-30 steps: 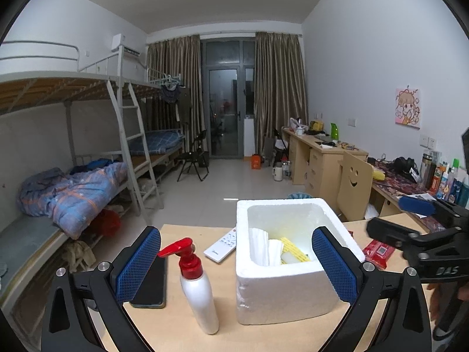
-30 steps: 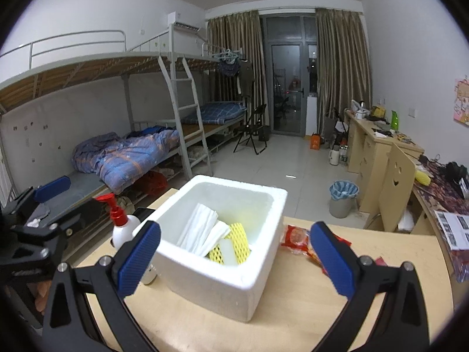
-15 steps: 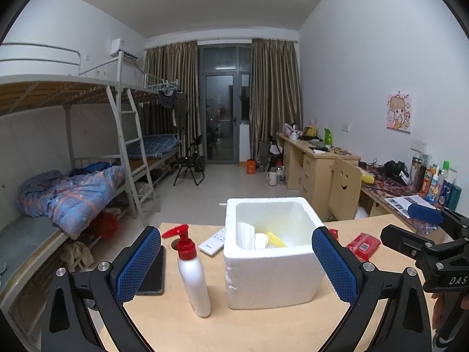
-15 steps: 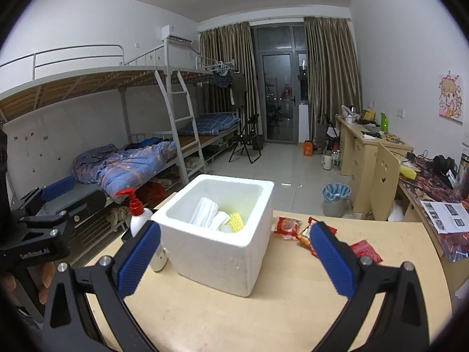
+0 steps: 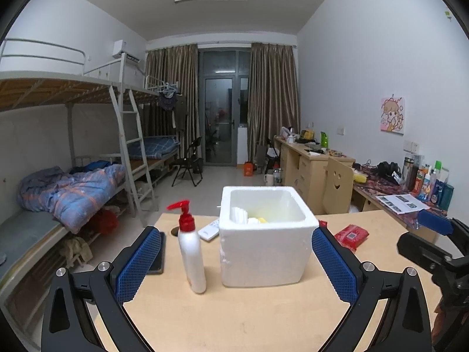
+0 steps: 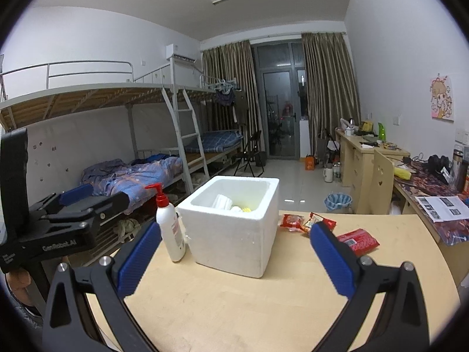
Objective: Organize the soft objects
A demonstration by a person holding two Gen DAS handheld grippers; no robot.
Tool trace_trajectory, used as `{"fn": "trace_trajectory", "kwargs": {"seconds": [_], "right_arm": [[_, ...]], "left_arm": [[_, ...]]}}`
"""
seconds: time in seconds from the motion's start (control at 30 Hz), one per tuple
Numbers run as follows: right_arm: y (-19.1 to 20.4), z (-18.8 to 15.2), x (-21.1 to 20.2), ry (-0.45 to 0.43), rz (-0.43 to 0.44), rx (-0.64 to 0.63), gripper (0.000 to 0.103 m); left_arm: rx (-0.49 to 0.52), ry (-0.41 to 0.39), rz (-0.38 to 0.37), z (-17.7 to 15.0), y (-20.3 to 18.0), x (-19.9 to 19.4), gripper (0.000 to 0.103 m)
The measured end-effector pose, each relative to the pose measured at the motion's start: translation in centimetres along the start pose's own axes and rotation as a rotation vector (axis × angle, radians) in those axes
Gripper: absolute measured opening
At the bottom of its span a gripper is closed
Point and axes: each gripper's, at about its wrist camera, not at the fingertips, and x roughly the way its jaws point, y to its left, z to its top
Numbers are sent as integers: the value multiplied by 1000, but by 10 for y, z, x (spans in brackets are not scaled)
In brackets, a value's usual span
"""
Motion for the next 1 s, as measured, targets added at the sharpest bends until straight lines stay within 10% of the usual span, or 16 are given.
{"fn": "trace_trajectory", "kwargs": {"seconds": [1.0], "right_arm": [[39,-97,-36,-15,63,21,103]], "left_arm": [[-86,-17,31,-119,26,-49,103]]}}
